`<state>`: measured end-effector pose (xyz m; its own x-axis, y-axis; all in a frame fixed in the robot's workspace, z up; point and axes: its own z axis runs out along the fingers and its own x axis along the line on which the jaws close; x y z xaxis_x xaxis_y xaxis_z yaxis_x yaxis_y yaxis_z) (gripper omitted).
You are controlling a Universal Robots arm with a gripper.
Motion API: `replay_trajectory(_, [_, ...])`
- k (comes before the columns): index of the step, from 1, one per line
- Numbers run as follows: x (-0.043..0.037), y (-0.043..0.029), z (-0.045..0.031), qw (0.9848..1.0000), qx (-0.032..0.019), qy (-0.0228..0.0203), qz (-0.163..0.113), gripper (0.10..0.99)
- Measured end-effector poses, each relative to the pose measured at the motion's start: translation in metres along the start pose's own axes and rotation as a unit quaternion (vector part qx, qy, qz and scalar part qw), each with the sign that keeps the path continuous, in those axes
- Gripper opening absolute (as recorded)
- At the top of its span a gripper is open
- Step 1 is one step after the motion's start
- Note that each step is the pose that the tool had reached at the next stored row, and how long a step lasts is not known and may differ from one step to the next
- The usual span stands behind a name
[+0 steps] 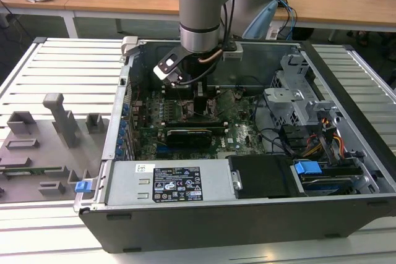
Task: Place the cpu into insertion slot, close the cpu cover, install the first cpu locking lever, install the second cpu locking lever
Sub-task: 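Place the cpu into insertion slot, then close the cpu cover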
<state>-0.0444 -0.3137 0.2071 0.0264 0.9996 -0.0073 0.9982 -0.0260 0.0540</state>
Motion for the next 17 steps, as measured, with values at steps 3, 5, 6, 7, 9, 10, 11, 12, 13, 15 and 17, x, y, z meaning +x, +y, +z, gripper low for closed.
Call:
replay_trajectory(3, [0.0001, 0.001, -0.0019, 1.0, 0.0024, 0.0, 0.001, 0.529])
replay_trajectory(5, [0.0, 0.002, -0.0024, 1.0, 0.0052, -0.0002, 0.002, 0.408])
replay_trajectory(6, [0.0, 0.0029, -0.003, 1.0, 0.0076, -0.0003, 0.002, 0.349])
replay_trajectory(7, [0.0, 0.0034, -0.0041, 1.0, 0.0096, -0.0004, 0.003, 0.286])
replay_trajectory(9, [0.0001, 0.0035, -0.0049, 0.9999, 0.0098, -0.0003, 0.003, 0.165])
replay_trajectory(10, [0.0, 0.0035, -0.0052, 0.9999, 0.0099, -0.0004, 0.003, 0.165])
replay_trajectory(11, [0.0, 0.0035, -0.0057, 0.9999, 0.0099, -0.0005, 0.003, 0.165])
replay_trajectory(12, [0.0, 0.0035, -0.006, 0.9999, 0.01, -0.0005, 0.003, 0.165])
replay_trajectory(13, [0.0, 0.0036, -0.0066, 0.9999, 0.0099, -0.0004, 0.003, 0.165])
replay_trajectory(15, [0.0, 0.0036, -0.0075, 0.9999, 0.01, -0.0004, 0.003, 0.165])
replay_trajectory(17, [0.0, 0.0037, -0.0085, 0.9999, 0.01, -0.0004, 0.003, 0.165])
